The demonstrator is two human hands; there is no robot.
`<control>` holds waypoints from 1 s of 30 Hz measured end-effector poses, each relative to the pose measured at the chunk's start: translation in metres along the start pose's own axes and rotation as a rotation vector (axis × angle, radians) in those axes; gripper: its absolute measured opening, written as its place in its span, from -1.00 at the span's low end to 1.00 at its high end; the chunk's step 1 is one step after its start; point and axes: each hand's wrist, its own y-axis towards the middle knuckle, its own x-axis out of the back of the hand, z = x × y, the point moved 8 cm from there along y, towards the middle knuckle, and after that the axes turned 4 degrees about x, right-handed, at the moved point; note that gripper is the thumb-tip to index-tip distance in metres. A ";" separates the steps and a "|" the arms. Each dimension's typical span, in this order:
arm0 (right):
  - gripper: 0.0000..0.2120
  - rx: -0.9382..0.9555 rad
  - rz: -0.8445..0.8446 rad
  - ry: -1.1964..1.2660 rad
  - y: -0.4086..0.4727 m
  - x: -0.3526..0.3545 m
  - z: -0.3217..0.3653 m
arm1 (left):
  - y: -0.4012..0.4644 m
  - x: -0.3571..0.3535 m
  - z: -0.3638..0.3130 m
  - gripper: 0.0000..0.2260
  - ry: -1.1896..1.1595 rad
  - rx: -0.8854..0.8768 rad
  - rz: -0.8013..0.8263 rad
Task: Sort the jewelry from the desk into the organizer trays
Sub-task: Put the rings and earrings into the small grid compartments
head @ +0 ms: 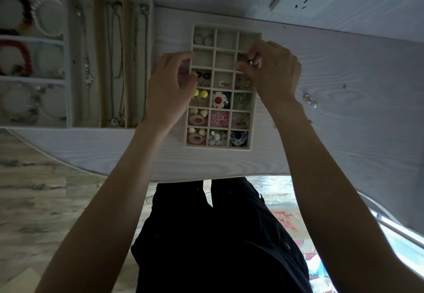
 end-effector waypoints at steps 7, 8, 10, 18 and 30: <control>-0.68 0.056 0.050 0.049 0.004 -0.005 0.002 | 0.000 0.001 0.002 -0.72 -0.022 0.001 -0.010; -0.69 0.058 0.045 0.062 0.004 -0.003 0.001 | 0.000 0.001 0.002 -0.72 -0.026 0.000 -0.012; -0.75 0.064 0.016 0.085 0.002 0.002 0.000 | -0.001 0.001 0.002 -0.72 -0.029 -0.005 -0.013; -0.81 0.055 0.067 -0.005 0.004 -0.001 0.003 | -0.002 0.002 0.000 -0.71 -0.009 -0.019 -0.007; -0.81 0.061 0.094 -0.037 0.008 -0.012 0.006 | -0.003 0.002 -0.001 -0.72 -0.012 -0.017 -0.003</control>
